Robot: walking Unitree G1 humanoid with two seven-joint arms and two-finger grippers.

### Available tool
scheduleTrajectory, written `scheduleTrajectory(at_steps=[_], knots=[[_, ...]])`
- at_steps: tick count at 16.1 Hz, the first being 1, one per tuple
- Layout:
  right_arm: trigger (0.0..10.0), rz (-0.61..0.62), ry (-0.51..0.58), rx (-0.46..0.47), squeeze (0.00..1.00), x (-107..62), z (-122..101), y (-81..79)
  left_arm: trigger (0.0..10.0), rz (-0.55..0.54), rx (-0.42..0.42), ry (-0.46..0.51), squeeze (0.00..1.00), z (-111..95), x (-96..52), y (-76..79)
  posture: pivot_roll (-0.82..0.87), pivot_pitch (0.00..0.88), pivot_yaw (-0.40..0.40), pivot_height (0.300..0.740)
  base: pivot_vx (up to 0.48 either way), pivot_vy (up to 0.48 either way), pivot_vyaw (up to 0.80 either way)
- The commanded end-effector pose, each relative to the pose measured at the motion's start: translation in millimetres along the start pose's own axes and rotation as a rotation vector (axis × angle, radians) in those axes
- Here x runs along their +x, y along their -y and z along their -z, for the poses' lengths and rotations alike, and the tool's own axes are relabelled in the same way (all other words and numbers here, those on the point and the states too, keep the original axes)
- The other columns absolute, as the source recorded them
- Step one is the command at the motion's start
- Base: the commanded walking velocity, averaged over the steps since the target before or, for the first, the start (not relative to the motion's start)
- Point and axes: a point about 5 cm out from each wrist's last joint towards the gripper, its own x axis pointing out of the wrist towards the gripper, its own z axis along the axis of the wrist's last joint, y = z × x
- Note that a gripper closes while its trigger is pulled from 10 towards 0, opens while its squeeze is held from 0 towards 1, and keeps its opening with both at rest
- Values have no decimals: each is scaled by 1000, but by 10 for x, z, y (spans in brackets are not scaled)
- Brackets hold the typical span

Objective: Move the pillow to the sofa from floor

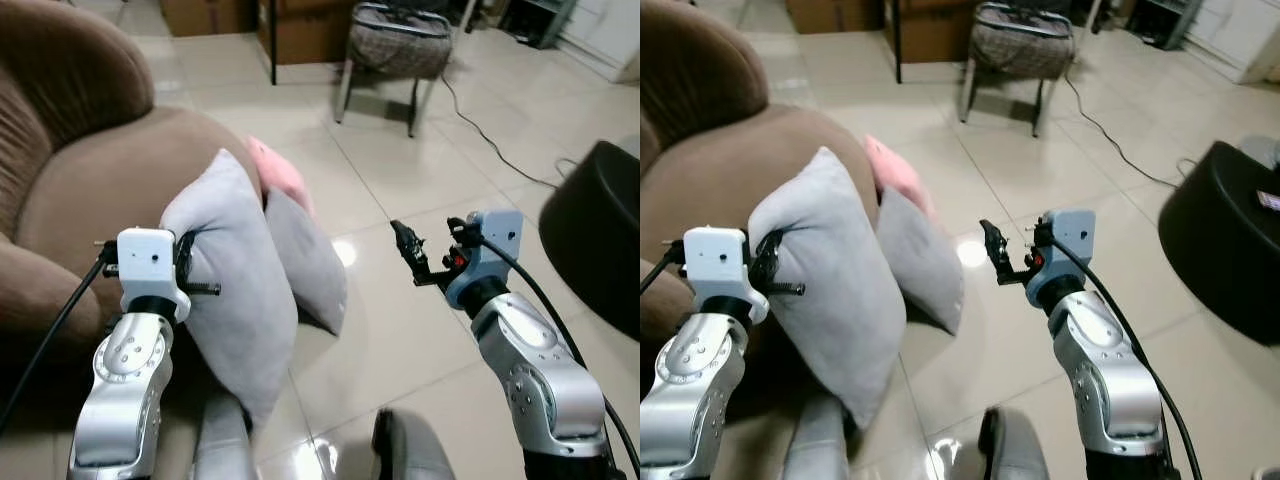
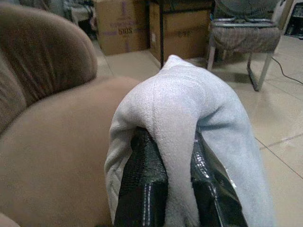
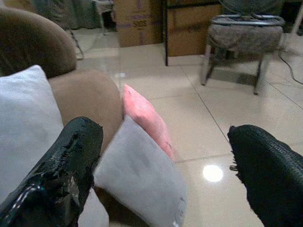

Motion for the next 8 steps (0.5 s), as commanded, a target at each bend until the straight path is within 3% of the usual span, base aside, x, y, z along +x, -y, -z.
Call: scheduleTrajectory(at_steps=[1,2,5,8], knots=[[10000,-7,18,15,0,-16,-53,-2,10000,11,25,101,0,-226,7,19,92,0,-81,680,0,0,0],[10000,-2,48,49,0,-3,-133,-26,10000,18,37,113,0,-273,24,37,88,0,-79,695,0,0,0],[10000,-9,99,19,0,27,-270,-50,10000,21,33,138,0,-358,59,51,82,0,-74,725,0,0,0],[10000,12,94,2,0,-9,-261,-19,10000,27,37,144,0,-379,66,62,77,0,-72,740,0,0,0]])
